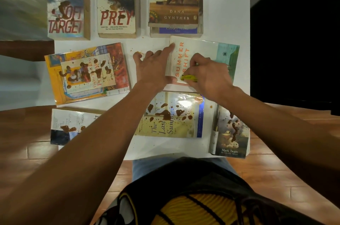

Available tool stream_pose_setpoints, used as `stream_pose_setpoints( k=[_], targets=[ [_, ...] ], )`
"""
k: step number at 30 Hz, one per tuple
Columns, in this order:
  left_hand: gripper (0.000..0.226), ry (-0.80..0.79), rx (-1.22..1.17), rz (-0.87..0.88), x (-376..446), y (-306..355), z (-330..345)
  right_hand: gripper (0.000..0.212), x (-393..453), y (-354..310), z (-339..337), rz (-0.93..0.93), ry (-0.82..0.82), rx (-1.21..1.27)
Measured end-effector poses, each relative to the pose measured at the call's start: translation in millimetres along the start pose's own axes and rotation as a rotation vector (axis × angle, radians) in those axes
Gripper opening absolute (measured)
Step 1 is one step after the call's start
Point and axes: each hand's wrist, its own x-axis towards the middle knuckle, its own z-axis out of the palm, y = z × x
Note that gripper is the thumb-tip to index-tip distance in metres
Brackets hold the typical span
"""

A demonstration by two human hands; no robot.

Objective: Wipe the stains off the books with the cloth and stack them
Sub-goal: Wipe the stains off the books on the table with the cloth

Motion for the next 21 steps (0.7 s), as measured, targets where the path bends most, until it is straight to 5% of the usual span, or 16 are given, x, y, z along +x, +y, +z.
stream_pose_setpoints(
  k=[10, 21],
  targets=[
    [0.102, 0.000, -0.019, 0.006, -0.9, -1.3, 0.9, 0.027, -59.0, 67.5, -9.2, 0.151, -0.011, -0.064],
    [0.105, -0.008, -0.103, 0.003, 0.1, -4.3, 2.5, 0.032, 12.1, -10.3, -6.3, 0.027, -0.026, -0.024]
  ],
)
